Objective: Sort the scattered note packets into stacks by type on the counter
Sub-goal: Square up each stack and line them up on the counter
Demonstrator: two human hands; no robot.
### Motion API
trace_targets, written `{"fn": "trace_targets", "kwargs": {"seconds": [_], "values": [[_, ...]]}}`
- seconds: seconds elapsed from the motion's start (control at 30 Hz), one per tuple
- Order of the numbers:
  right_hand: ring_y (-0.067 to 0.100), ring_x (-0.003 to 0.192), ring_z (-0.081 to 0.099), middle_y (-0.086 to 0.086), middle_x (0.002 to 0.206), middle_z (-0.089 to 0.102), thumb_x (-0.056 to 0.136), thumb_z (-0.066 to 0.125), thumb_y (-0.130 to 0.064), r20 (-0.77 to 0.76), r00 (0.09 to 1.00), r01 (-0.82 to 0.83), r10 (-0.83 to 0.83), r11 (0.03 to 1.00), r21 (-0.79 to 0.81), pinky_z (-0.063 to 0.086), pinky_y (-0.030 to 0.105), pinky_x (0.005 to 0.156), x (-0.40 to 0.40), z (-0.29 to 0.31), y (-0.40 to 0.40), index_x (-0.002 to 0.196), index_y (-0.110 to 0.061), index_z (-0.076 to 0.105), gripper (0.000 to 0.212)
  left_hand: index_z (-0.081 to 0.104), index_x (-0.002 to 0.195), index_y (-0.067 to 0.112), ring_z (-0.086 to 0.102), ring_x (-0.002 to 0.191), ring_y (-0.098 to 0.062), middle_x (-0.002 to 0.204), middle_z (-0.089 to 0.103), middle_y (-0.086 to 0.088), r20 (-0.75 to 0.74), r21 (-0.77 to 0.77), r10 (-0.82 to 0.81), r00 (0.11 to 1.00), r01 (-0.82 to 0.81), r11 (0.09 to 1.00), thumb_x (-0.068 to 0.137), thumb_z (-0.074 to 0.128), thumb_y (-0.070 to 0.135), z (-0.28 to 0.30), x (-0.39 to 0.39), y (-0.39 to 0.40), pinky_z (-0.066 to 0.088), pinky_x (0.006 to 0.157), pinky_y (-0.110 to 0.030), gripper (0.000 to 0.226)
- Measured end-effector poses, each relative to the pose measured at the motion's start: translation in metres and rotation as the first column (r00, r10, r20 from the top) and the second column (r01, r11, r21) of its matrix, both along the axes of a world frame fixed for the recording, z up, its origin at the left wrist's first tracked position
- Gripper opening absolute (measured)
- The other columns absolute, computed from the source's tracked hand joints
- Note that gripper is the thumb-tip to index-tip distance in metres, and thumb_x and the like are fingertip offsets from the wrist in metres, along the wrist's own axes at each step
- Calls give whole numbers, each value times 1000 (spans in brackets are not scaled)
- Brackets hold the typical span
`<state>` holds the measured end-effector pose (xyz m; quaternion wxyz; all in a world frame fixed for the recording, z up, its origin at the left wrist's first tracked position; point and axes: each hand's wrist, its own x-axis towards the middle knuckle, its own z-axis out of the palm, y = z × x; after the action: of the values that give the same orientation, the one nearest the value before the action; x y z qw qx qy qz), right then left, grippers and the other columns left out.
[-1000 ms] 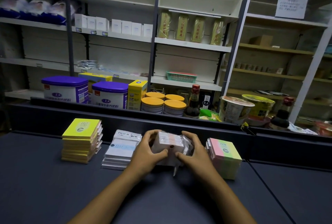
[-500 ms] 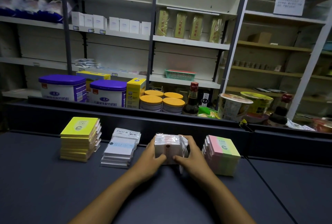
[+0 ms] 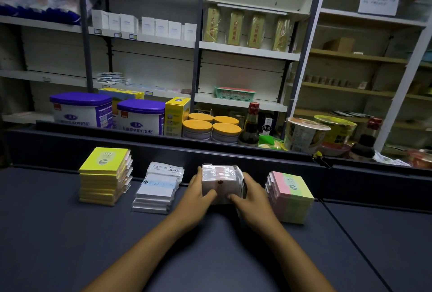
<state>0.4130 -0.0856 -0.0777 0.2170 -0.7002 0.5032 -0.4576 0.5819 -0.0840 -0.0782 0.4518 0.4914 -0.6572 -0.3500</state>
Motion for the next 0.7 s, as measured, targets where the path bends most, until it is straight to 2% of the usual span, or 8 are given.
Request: {"fn": "trace_targets", "kwargs": {"seconds": [0.07,0.13,0.2,0.37,0.47,0.53,0.63,0.7], "values": [[-7,96,65,-16,103,70,80,67,2,-4,1000,0,0,1000,-3,50,11,81,2,0,1,123,-30,58,55,14,155,12,35,139,-12,152,34,0,4,11,0,1000,0,1000,95,50,6,-1,0,-2,28,115,-25,70],[-17,92,60,-21,98,67,82,68,-1,-56,998,-2,3,1000,25,44,4,76,4,-5,3,125,-24,58,50,14,155,9,32,143,-17,154,33,-5,44,57,-32,998,30,998,95,49,6,-5,1,-3,24,120,-35,69],[-19,89,59,-22,96,65,81,69,-1,-57,998,-7,9,999,35,41,2,73,4,-7,4,124,-23,58,49,16,154,7,30,144,-19,153,34,-9,65,74,-50,997,45,996,95,48,6,-6,2,-2,24,120,-39,67],[-3,96,66,-11,105,71,79,70,2,34,999,-6,6,1000,8,50,16,84,1,1,1,123,-23,60,51,21,154,10,28,143,-21,152,36,-5,93,-7,24,995,-23,1000,95,49,9,-2,0,-5,24,119,-40,65],[-3,96,63,-11,108,69,82,70,-2,-42,999,-11,12,999,46,45,8,80,1,-3,2,125,-18,58,48,18,154,9,26,144,-23,154,34,-7,163,43,-4,987,-3,999,97,47,13,-6,0,-7,22,119,-40,65],[-8,95,62,-11,106,68,83,70,-2,-39,999,-16,18,998,65,44,6,78,1,-4,2,125,-17,59,47,22,153,10,28,142,-23,152,37,-7,187,32,-8,982,2,999,96,49,13,-7,1,-6,23,118,-40,63],[-2,99,65,-10,109,70,81,71,2,70,997,-43,37,996,81,50,14,86,-3,2,0,125,-21,59,51,42,142,16,49,126,-18,135,54,-6,82,-13,-20,996,21,1000,92,56,6,-3,3,-5,39,109,-35,53],[9,99,70,-4,104,75,81,74,2,179,982,-74,61,995,69,55,24,86,-7,7,-1,115,-21,64,43,53,127,15,63,106,-11,120,66,-5,-77,3,10,997,-10,1000,90,62,4,3,6,-4,51,91,-23,40]]}}
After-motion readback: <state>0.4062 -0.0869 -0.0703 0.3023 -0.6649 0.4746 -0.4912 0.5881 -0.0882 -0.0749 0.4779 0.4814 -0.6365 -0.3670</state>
